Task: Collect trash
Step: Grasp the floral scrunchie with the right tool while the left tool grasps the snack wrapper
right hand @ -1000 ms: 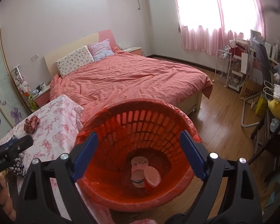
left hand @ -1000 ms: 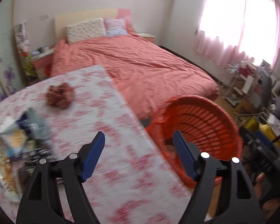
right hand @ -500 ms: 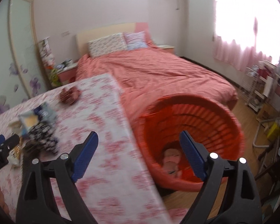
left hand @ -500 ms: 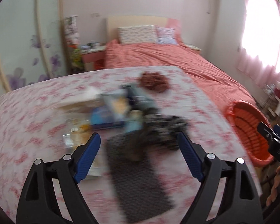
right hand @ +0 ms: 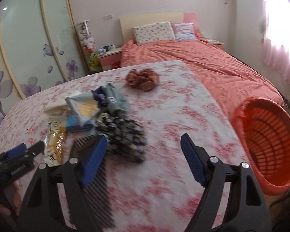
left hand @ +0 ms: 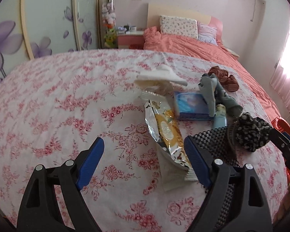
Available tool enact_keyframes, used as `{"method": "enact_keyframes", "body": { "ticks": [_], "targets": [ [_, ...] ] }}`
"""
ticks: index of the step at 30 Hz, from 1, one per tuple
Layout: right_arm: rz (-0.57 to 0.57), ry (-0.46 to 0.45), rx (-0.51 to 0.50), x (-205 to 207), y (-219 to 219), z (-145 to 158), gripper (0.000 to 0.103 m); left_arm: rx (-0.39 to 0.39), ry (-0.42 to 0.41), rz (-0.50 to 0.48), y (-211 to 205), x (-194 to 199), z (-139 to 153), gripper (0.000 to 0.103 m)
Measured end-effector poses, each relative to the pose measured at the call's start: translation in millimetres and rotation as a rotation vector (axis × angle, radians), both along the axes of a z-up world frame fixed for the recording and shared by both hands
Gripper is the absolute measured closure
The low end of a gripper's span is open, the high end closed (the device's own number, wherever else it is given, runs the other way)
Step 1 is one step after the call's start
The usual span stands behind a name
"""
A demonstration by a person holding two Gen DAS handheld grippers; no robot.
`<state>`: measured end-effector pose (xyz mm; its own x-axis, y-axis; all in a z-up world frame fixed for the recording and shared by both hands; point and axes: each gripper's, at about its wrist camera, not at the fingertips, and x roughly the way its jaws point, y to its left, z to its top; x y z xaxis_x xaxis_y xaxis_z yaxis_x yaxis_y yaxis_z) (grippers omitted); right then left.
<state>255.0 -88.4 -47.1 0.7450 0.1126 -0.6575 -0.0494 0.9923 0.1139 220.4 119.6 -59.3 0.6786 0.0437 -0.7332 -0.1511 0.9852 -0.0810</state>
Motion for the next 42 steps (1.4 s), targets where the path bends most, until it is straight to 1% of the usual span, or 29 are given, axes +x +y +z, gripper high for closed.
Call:
{"method": "enact_keyframes", "body": {
  "ticks": [3,6,8,9,10,11,12,14,15,16,17,18,20,21,24,27,29,30,31,32,38,42],
  "targets": [
    [0.008,0.014,-0.016,10.6,13.3,-6.5,0.033,-0.008,0.017,-0.008,-1.4,6.6,-6.9,0.019],
    [0.008,0.051,-0.026,22.7,20.7,-17.6,0.039,0.001,0.034,-0.022,-7.2,11.4,-12.7,0.019],
    [0.013,0.077,-0.016,26.5,21.1,-24.1,0.052,0.002,0.048,-0.03,-9.4,15.2,-17.2,0.019],
    [0.015,0.088,-0.011,27.8,20.7,-27.1,0.056,0.004,0.055,-0.032,-10.7,16.6,-19.1,0.02],
    [0.017,0.094,-0.007,27.5,19.8,-29.0,0.064,0.006,0.06,-0.031,-11.5,17.6,-20.5,0.021],
    [0.016,0.098,-0.005,27.3,18.8,-30.6,0.069,0.001,0.068,-0.032,-11.6,19.2,-22.1,0.022],
    [0.014,0.098,-0.009,26.8,17.9,-31.4,0.071,-0.003,0.072,-0.032,-11.8,19.7,-22.9,0.022],
    [0.002,0.083,-0.023,24.2,14.3,-30.3,0.08,-0.009,0.075,-0.027,-11.0,20.1,-24.1,0.024],
    [-0.007,0.074,-0.031,23.2,11.6,-29.7,0.082,-0.013,0.075,-0.025,-10.4,20.2,-24.3,0.025],
    [-0.018,0.067,-0.039,21.3,9.1,-28.7,0.085,-0.016,0.075,-0.025,-9.8,20.5,-24.4,0.026],
    [-0.039,0.058,-0.056,20.4,4.8,-27.6,0.089,-0.017,0.075,-0.024,-10.3,20.6,-24.9,0.026],
    [-0.066,0.052,-0.08,20.8,0.6,-26.8,0.091,-0.014,0.075,-0.021,-10.1,20.6,-25.0,0.027],
    [-0.133,0.063,-0.129,25.3,-9.4,-28.8,0.091,-0.01,0.074,-0.02,-10.4,21.1,-25.3,0.027],
    [-0.154,0.081,-0.126,27.8,-16.0,-30.9,0.091,-0.009,0.073,-0.02,-10.6,21.1,-25.5,0.027],
    [-0.162,0.119,-0.066,32.7,-29.5,-35.1,0.091,-0.009,0.069,-0.016,-11.3,22.3,-27.2,0.027],
    [-0.141,0.105,-0.05,31.1,-29.3,-33.7,0.086,-0.006,0.064,-0.012,-12.4,21.8,-27.5,0.027],
    [-0.12,0.093,-0.012,27.7,-30.6,-29.3,0.066,-0.007,0.064,-0.012,-12.2,21.9,-27.4,0.027],
    [-0.112,0.085,0.016,27.0,-31.4,-26.8,0.062,-0.007,0.065,-0.012,-12.2,22.0,-27.4,0.027],
    [-0.109,0.079,0.034,27.3,-30.4,-25.8,0.052,-0.007,0.065,-0.011,-12.3,21.8,-27.5,0.027],
    [-0.1,0.071,0.06,27.1,-31.4,-22.8,0.047,-0.006,0.064,-0.011,-12.5,21.8,-27.5,0.027],
    [-0.076,0.07,0.097,34.9,-25.6,-18.1,0.044,-0.006,0.063,-0.012,-12.5,21.9,-27.2,0.027],
    [-0.059,0.082,0.077,44.5,-14.2,-20.8,0.044,-0.006,0.063,-0.01,-12.5,21.5,-27.5,0.027]
  ]
}}
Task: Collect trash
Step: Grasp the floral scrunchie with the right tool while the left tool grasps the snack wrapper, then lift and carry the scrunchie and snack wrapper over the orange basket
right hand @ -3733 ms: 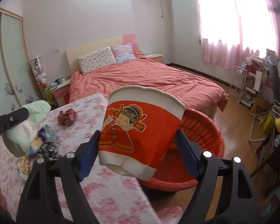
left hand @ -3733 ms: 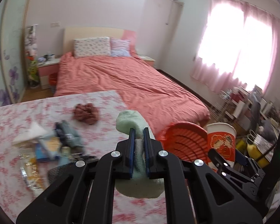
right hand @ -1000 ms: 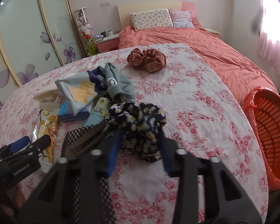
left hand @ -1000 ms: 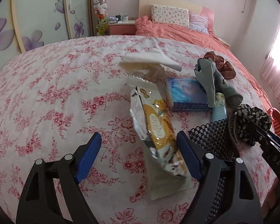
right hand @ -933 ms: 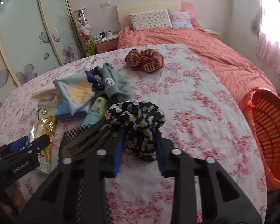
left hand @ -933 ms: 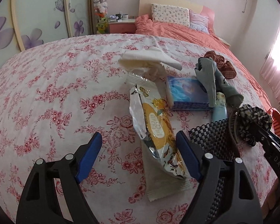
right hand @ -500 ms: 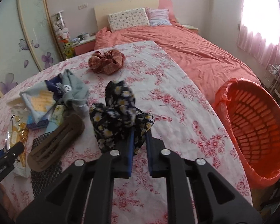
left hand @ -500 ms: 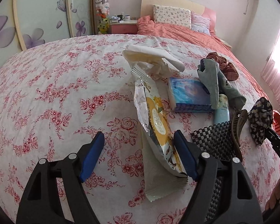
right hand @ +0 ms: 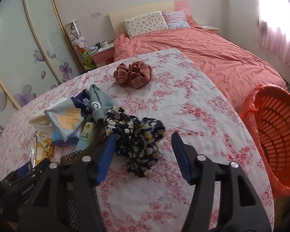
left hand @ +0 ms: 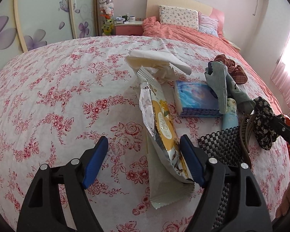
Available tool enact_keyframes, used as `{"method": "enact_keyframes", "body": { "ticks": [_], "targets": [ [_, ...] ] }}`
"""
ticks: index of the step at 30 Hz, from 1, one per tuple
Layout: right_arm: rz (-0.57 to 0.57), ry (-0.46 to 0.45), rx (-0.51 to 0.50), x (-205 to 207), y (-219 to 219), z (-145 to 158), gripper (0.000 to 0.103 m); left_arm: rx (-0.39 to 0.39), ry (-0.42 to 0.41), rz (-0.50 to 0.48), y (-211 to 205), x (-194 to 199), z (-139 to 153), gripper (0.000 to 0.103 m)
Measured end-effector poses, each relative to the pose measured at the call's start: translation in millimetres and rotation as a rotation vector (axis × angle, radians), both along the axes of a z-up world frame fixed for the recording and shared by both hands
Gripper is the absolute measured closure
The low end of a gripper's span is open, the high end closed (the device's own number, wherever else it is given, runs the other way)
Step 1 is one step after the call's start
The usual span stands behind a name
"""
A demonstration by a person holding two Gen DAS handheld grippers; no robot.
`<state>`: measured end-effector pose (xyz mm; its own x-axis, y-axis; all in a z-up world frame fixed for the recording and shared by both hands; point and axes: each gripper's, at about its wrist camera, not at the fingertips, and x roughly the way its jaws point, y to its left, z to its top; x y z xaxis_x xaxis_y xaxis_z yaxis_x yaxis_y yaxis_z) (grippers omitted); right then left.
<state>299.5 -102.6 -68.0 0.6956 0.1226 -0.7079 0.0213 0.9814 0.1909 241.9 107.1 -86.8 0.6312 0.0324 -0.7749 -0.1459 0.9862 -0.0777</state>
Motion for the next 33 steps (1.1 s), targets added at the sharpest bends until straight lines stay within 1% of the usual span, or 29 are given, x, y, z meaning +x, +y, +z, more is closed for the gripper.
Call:
{"method": "enact_keyframes", "body": {
  "ticks": [4,5,6,7,8,11,14,17,20,23,24,26,28,29,33],
  "targets": [
    [0.012,0.036,0.005,11.4,4.3,-9.3,0.045,-0.001,0.0,-0.001,-0.2,0.1,0.1,0.027],
    [0.016,0.054,0.014,14.6,4.3,-13.3,0.051,-0.002,0.0,-0.001,0.0,0.3,-0.1,0.027],
    [0.021,0.066,0.025,16.7,4.3,-16.8,0.053,-0.004,-0.001,-0.002,0.5,0.4,0.0,0.027],
    [0.026,0.061,0.045,17.3,3.3,-17.8,0.062,-0.005,-0.002,-0.003,0.7,0.3,0.1,0.028],
    [0.034,0.063,0.057,17.4,2.7,-18.1,0.076,-0.01,-0.004,-0.007,1.1,0.4,0.2,0.029],
    [0.038,0.062,0.009,16.2,4.9,-17.6,0.088,-0.017,-0.009,-0.014,1.3,-1.0,0.7,0.032],
    [0.016,0.039,-0.011,9.9,-0.6,-14.2,0.089,-0.022,-0.012,-0.016,1.0,-1.9,0.9,0.033],
    [-0.059,0.016,-0.054,5.8,-12.0,-8.7,0.089,-0.019,-0.011,-0.016,0.2,-2.4,0.8,0.033],
    [-0.106,0.045,-0.105,9.9,-20.1,-13.1,0.089,-0.014,-0.009,-0.016,-2.1,-1.9,0.7,0.034],
    [-0.099,0.067,-0.093,11.9,-24.2,-19.7,0.087,-0.009,-0.01,-0.023,-5.2,-2.4,1.3,0.039],
    [-0.098,0.065,-0.092,11.5,-24.4,-20.2,0.085,-0.009,-0.009,-0.026,-6.3,-2.3,1.6,0.04],
    [-0.083,0.072,-0.091,13.3,-22.5,-21.4,0.079,-0.013,-0.007,-0.035,-8.7,-1.6,1.5,0.04],
    [-0.077,0.084,-0.096,15.6,-20.7,-23.3,0.076,-0.005,-0.01,-0.05,-12.3,-1.3,1.1,0.041],
    [-0.078,0.087,-0.1,16.7,-20.2,-23.6,0.076,-0.006,-0.011,-0.054,-13.4,-1.3,1.1,0.044],
    [-0.079,0.092,-0.113,18.0,-18.7,-24.3,0.076,-0.013,-0.013,-0.051,-13.4,-0.6,1.3,0.046]
  ]
}}
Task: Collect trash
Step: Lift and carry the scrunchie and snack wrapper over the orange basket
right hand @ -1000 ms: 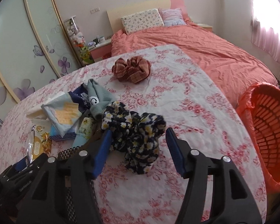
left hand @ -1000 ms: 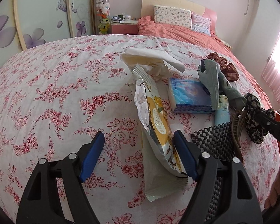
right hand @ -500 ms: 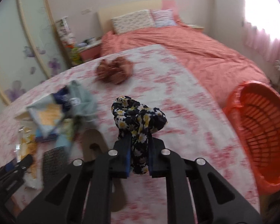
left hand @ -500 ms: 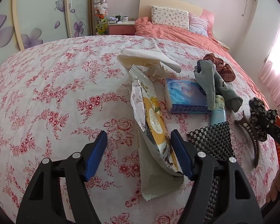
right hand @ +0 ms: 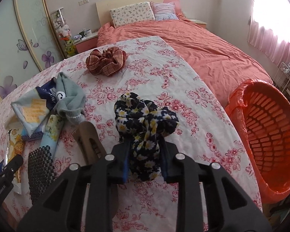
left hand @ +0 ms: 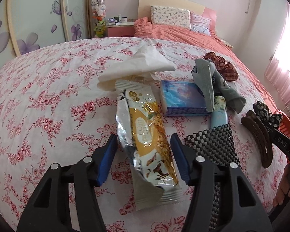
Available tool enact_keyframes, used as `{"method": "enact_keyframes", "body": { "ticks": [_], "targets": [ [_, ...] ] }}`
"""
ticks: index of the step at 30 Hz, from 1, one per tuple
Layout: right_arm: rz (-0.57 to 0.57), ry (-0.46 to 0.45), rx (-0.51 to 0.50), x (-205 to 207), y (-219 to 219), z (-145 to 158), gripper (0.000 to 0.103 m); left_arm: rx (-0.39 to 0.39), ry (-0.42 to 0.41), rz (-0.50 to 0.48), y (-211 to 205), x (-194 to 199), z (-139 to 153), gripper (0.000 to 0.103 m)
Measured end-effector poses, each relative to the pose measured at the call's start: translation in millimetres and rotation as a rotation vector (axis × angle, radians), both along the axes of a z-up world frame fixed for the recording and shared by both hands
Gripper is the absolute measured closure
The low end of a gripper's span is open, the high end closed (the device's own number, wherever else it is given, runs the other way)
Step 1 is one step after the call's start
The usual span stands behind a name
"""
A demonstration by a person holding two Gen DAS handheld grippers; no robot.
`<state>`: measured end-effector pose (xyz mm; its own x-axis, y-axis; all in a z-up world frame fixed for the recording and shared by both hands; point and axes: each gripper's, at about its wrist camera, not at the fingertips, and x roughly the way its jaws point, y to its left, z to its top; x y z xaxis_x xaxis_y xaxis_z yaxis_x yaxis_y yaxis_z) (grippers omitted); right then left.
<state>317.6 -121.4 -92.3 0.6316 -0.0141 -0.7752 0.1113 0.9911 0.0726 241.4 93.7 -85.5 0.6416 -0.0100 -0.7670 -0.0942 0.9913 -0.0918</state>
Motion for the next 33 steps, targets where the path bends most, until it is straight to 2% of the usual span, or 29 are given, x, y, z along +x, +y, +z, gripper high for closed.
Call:
{"method": "enact_keyframes", "body": {
  "ticks": [6,15,28,29,30,33],
  "targets": [
    [-0.002,-0.002,0.021,-0.9,-1.9,-0.4,0.076,-0.015,-0.003,0.001,2.4,-0.1,0.0,0.046],
    [-0.002,-0.002,0.023,-1.2,-2.2,-0.3,0.076,0.018,0.006,0.006,-1.8,0.2,-0.6,0.046],
    [-0.002,-0.007,0.056,-1.9,-6.4,-0.3,0.075,0.013,0.005,0.008,-2.7,0.0,-0.8,0.046],
    [-0.002,-0.008,0.058,-1.9,-6.6,-0.2,0.075,0.019,0.005,0.01,-3.1,0.1,-0.6,0.05],
    [-0.002,-0.009,0.06,-1.9,-7.2,-0.2,0.075,0.04,0.008,0.012,-4.5,0.2,-0.5,0.061],
    [-0.001,-0.015,0.068,-2.8,-8.6,0.3,0.079,0.062,0.009,-0.018,-5.6,-0.2,0.0,0.065]
  ]
}}
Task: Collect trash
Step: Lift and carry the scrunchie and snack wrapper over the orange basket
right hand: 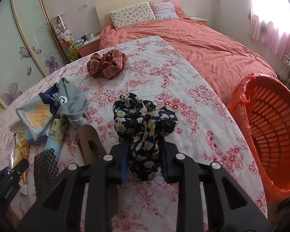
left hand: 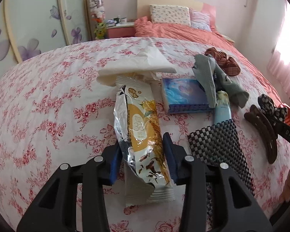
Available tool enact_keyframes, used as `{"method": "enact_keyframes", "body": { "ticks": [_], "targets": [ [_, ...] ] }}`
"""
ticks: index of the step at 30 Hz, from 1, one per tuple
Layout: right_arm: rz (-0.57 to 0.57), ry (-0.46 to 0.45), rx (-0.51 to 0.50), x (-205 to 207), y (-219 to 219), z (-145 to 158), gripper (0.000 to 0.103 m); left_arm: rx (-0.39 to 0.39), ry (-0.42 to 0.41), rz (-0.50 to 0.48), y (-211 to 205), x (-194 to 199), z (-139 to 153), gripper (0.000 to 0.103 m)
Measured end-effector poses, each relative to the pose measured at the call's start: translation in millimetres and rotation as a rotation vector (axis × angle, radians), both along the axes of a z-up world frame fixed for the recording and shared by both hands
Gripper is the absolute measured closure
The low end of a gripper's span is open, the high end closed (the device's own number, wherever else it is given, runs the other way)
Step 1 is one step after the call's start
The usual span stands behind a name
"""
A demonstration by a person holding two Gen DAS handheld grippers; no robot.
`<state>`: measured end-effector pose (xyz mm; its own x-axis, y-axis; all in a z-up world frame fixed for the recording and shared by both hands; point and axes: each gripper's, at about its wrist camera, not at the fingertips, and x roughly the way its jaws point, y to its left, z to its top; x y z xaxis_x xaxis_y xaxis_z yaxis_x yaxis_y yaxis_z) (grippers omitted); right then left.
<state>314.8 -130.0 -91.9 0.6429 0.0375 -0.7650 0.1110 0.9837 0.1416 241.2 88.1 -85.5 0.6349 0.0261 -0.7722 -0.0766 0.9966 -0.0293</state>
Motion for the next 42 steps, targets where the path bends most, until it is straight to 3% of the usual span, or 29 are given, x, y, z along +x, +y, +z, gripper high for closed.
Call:
{"method": "enact_keyframes", "body": {
  "ticks": [5,22,32,42],
  "targets": [
    [0.013,-0.03,0.009,-8.8,-1.9,4.6,0.087,-0.053,-0.013,-0.014,9.3,-6.3,5.9,0.067],
    [0.025,-0.146,0.017,-53.7,-14.7,56.0,0.087,-0.067,-0.143,-0.079,-9.5,-41.0,64.1,0.067],
    [-0.017,-0.229,0.028,-84.4,-44.0,90.5,0.087,-0.081,-0.219,-0.198,-57.7,-50.4,100.0,0.067],
    [-0.103,-0.297,0.018,-116.0,-91.4,115.4,0.087,-0.123,-0.24,-0.34,-123.1,-47.6,111.3,0.067]
  ]
}}
